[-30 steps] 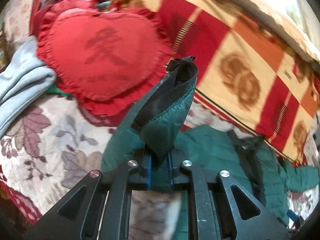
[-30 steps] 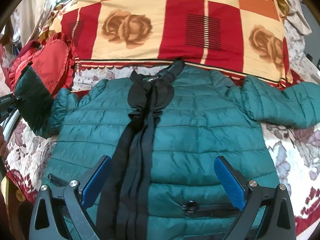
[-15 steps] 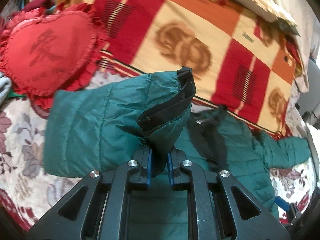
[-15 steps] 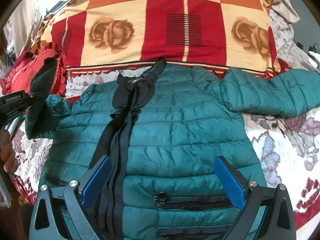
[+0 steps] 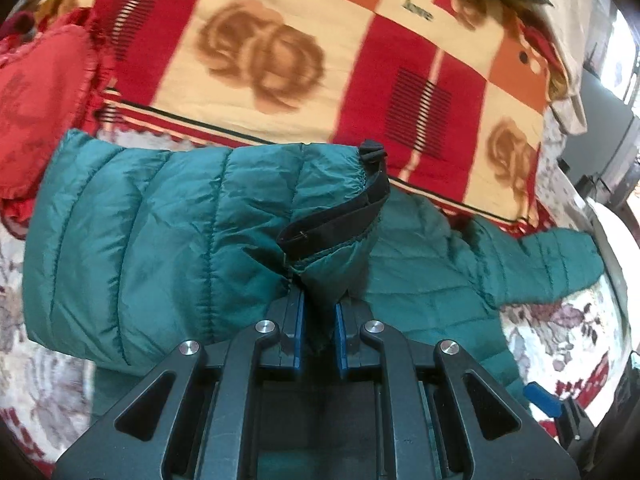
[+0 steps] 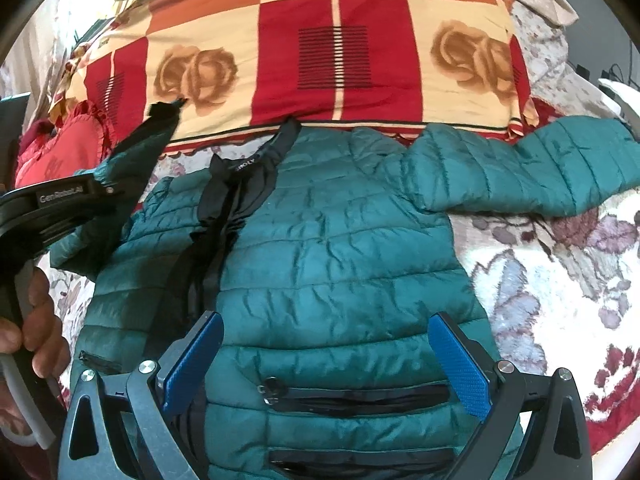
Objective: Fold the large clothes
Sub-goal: 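Fold the held sleeve across the jacket front and release it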
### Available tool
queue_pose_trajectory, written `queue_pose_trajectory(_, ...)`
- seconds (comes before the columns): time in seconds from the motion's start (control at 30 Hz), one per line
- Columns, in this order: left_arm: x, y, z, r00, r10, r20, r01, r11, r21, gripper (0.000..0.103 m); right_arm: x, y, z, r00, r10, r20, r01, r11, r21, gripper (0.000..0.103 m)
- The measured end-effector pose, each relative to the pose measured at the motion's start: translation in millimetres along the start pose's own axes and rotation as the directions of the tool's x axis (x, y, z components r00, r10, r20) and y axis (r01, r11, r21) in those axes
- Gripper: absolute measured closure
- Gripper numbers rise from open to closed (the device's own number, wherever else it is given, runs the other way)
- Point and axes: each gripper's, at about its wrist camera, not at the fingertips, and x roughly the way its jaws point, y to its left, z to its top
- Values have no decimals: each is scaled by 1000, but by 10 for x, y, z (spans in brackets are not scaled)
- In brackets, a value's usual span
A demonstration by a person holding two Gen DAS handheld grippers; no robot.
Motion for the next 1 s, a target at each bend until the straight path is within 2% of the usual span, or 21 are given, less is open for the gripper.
queue_pose_trajectory(0.3, 286, -384, -83, 997, -44, -56, 47, 997, 55, 91, 36, -104, -19, 1000, -1, -13, 1, 1000, 13, 2)
queue_pose_trajectory(0.67, 589, -529, -217, 989, -105, -108, 113, 991, 68, 91, 60, -173, -21, 1000, -18, -24, 19, 1000, 19, 2)
queue_pose_trajectory(0.9, 603, -489, -240, 984, -144, -108, 150, 987, 52, 91, 65, -198, -27, 999, -17, -36, 19, 999, 33, 2)
queue_pose_trajectory(1.0, 572, -464, -232, 979, -169, -111, 174, 984, 41, 82, 66, -199, -31, 999, -20, -41, 21, 999, 34, 2)
